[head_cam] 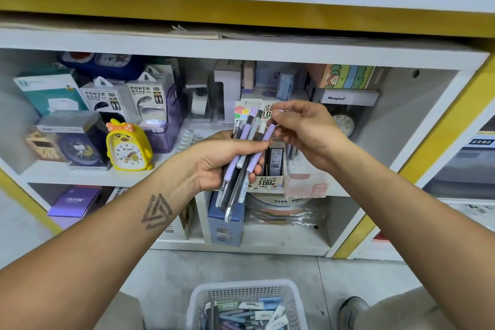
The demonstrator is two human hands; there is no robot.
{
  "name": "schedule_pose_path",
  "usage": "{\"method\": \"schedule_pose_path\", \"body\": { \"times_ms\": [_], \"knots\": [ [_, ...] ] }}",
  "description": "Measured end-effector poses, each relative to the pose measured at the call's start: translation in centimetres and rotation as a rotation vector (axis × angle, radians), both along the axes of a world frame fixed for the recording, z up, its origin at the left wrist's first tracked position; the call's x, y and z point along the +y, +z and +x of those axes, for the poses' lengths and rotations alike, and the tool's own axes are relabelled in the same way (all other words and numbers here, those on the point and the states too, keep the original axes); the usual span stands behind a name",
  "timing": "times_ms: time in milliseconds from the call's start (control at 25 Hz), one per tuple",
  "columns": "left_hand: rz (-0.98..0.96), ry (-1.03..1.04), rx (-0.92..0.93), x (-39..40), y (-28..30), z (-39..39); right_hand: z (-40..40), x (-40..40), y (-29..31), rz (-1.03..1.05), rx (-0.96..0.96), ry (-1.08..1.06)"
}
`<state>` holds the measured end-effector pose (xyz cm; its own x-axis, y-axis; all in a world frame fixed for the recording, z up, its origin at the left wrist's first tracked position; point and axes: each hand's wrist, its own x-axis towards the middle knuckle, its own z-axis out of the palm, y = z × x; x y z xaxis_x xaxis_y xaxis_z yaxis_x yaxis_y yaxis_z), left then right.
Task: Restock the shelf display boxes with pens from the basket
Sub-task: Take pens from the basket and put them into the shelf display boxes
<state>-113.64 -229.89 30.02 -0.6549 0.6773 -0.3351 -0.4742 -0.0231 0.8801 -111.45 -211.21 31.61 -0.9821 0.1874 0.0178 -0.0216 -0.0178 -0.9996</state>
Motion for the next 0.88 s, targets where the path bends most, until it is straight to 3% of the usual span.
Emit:
{"method": "schedule_pose_path", "body": {
  "times_ms": [160,280,360,440,880],
  "knots": [
    [0.023,0.127,-0.081,0.3,-0.2,-0.4,0.0,2.8,1.2,-0.057,0.112,-0.189],
    [0.04,0.196,-0.074,0.5,-0.2,-0.9,-0.2,5.0,1.4,0.363,0.206,-0.359],
    [0.043,0.178,-0.06,0.8,-0.2,-0.8,-0.1,5.5,0.7,0.722,0.201,-0.319],
    [0.042,0.17,-0.062,1.2,-0.3,-0.7,0.3,5.4,-0.4,0.892,0.184,-0.221],
    [0.03,0.202,-0.088,1.8,-0.7,-0.7,0.3,4.8,-2.0,0.96,0.193,-0.031]
  ]
}}
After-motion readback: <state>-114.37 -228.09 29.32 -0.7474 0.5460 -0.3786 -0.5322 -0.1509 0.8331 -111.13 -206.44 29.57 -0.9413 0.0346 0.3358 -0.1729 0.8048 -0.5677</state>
